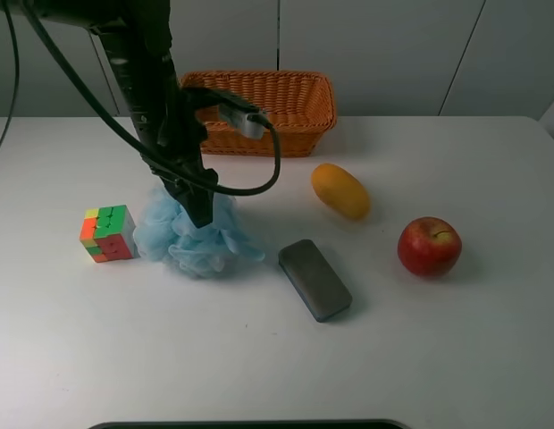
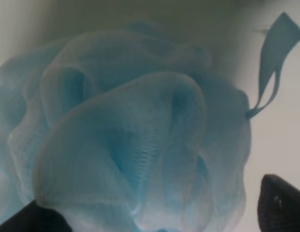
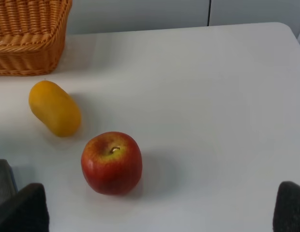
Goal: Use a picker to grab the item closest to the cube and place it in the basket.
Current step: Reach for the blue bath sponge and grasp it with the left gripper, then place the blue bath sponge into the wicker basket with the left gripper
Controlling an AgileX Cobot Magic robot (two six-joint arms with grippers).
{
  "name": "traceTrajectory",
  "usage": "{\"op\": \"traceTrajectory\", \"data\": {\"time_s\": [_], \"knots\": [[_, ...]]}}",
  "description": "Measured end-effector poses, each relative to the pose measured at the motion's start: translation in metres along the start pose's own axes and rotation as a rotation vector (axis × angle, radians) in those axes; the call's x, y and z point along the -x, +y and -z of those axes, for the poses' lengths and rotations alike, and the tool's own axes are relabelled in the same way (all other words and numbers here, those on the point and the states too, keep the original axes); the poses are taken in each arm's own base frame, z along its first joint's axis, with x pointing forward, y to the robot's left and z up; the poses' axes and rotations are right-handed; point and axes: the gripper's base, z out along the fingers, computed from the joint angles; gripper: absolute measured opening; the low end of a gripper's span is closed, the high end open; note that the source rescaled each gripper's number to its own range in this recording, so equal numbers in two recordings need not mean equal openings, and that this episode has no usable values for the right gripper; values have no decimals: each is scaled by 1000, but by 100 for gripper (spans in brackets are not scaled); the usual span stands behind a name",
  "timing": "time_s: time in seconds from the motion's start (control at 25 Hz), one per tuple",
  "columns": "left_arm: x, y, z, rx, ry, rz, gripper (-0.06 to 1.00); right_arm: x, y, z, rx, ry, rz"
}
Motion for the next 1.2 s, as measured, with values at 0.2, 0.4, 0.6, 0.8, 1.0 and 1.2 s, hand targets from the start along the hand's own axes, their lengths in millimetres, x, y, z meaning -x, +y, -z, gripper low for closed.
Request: {"op": "traceTrajectory", "data": {"time_s": [0.2,0.4,0.6,0.8,1.0,1.2], "knots": [[-1,7,-19,24,28,7,99,0,0,0,0,0,0],[-1,13,-43,20,85,16,99,0,0,0,0,0,0],[-1,14,-44,26,89,58,50,0,0,0,0,0,0],[-3,13,-44,16,109,67,7,0,0,0,0,0,0],[-3,13,-44,14,115,66,7,0,0,0,0,0,0],[2,13,-24,26,106,57,6,0,0,0,0,0,0]]}}
